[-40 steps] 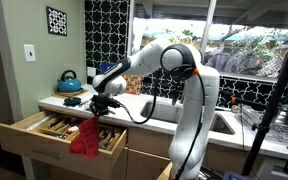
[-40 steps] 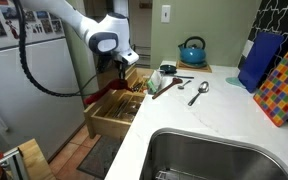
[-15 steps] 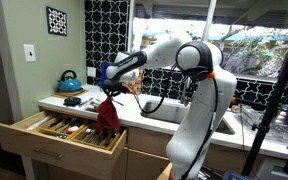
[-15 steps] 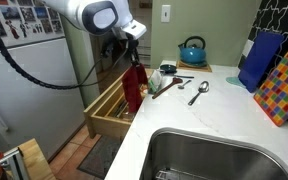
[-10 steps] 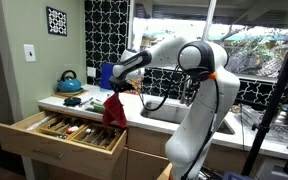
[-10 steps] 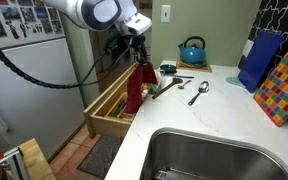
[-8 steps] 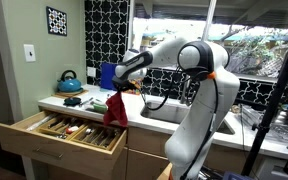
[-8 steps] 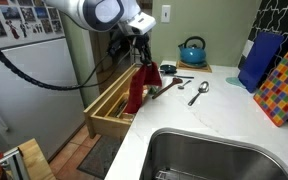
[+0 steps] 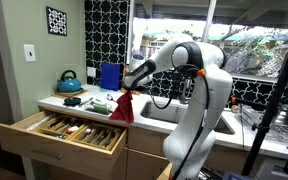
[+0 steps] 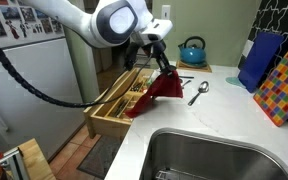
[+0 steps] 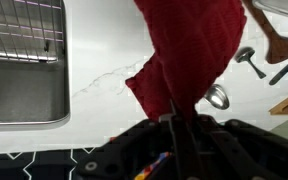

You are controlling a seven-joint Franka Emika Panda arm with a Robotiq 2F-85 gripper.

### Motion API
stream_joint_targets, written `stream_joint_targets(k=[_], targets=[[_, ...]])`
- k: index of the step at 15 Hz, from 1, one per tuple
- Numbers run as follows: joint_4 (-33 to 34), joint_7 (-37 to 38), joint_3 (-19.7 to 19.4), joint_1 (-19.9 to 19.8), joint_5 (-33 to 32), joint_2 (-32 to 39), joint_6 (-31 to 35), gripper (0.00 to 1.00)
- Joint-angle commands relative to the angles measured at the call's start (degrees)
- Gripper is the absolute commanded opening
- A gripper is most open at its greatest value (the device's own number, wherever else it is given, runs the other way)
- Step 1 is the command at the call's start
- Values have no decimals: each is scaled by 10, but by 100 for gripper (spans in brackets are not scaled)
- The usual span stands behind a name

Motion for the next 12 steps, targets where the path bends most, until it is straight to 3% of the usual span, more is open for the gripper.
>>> stream_joint_targets(k=[1,5,7,12], targets=[[1,-1,-8,8,-1,1,-1,5],[6,9,-6,3,-17,8,-2,1],[12,9,-6,-20,-50,45,54,1],[8,-50,-21,-13,27,107,104,1]])
